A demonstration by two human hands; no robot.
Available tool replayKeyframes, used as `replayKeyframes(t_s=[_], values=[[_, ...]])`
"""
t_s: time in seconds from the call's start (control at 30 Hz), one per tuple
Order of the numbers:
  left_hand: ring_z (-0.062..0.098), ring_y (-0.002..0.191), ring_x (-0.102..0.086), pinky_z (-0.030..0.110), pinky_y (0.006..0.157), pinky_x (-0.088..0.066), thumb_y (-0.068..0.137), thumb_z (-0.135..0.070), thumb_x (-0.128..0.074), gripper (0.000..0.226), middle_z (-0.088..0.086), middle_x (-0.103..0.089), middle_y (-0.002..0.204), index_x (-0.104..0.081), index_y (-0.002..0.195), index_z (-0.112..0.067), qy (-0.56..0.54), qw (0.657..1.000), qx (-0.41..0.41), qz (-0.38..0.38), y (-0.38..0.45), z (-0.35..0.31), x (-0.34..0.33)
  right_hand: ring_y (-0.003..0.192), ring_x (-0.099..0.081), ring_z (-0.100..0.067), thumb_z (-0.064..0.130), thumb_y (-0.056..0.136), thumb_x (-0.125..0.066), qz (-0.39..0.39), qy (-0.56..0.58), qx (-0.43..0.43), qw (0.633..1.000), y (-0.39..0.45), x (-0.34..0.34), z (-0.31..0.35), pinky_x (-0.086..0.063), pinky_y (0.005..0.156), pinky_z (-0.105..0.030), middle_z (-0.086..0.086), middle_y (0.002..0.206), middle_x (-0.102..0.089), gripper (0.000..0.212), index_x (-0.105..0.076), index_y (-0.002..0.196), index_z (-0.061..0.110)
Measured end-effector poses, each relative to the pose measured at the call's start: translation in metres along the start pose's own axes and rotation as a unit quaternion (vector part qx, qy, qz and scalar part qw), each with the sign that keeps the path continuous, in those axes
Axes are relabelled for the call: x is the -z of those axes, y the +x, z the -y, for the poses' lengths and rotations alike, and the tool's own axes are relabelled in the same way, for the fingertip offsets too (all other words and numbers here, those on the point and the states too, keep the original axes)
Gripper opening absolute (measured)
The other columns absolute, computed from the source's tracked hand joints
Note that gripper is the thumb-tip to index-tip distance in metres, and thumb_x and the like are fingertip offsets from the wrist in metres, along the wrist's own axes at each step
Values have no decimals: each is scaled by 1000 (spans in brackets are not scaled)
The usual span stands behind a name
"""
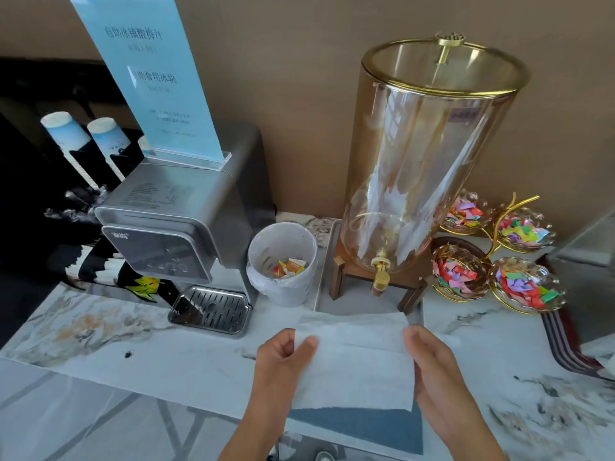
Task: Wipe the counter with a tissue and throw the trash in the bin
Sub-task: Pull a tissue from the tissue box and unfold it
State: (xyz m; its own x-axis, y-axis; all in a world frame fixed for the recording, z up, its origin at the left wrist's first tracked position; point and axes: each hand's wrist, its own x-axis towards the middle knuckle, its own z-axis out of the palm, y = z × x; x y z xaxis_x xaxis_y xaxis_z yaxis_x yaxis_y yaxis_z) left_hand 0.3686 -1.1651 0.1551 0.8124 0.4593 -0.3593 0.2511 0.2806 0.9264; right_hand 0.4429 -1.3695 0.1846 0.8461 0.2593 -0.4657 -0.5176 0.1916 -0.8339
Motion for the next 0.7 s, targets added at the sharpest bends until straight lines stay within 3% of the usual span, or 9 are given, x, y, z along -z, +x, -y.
replayKeyframes(t_s=[0.07,0.1,0.2,0.27,0.33,0.43,0.5,0.57,0.7], values=[[23,62,-62,28,57,-50,89,-10,-71,5,5,-69,68,-68,93,-11,-12,1000,-7,-19,-6,-3,2,95,-71,-35,28,79,-72,28,-44,24,998,0,2,-3,-55,79,-39,-24,99,-74,31,-69,106,12],[19,63,-63,27,57,-50,89,-10,-71,16,4,-70,69,-66,101,-20,-15,999,-10,-37,-7,-3,5,92,-72,-33,22,81,-73,36,-59,36,997,2,2,-5,-56,79,-36,-20,95,-75,29,-69,110,22],[13,54,-47,20,50,-41,89,-10,-70,33,-2,-49,56,-61,106,-36,9,995,-51,-81,-14,-3,18,68,-52,-22,13,89,-70,28,-108,82,990,7,-2,-11,-42,70,-33,-13,67,-57,44,-61,121,41],[12,51,-33,17,45,-32,90,-8,-68,28,-6,-35,53,-67,101,-33,35,994,-71,-81,-18,-4,28,68,-43,-21,14,91,-68,49,-141,111,983,7,-10,-10,-34,65,-36,-21,66,-44,34,-66,114,38],[15,56,-36,24,52,-34,91,-8,-68,18,-4,-40,57,-73,92,-25,55,992,-72,-86,-22,-4,41,67,-43,-18,14,89,-70,76,-188,124,971,8,-21,-11,-34,62,-33,-23,67,-44,22,-73,100,32],[21,64,-48,34,60,-41,87,-10,-73,13,10,-55,68,-77,89,-22,49,993,-52,-93,-28,-4,64,55,-47,-7,4,85,-73,113,-224,124,960,14,-43,-18,-39,52,-17,6,55,-51,29,-76,91,32],[12,57,-49,21,52,-43,83,-6,-76,21,2,-55,60,-78,90,-26,55,991,-50,-111,-33,-5,82,62,-56,-10,2,83,-74,140,-244,127,951,19,-61,-23,-46,58,-21,-15,64,-63,33,-76,91,34],[7,48,-37,14,46,-33,80,-7,-78,26,-3,-41,55,-78,89,-31,89,983,-63,-147,-37,-5,101,69,-55,-21,4,83,-75,160,-268,133,941,25,-81,-30,-44,65,-32,-36,78,-58,32,-76,90,35],[2,48,-37,12,48,-33,79,-8,-80,29,-6,-40,56,-77,84,-36,112,966,-69,-222,-46,-2,148,54,-37,-6,2,81,-77,187,-305,186,915,34,-130,-50,-33,51,-18,10,54,-41,32,-75,88,34]])
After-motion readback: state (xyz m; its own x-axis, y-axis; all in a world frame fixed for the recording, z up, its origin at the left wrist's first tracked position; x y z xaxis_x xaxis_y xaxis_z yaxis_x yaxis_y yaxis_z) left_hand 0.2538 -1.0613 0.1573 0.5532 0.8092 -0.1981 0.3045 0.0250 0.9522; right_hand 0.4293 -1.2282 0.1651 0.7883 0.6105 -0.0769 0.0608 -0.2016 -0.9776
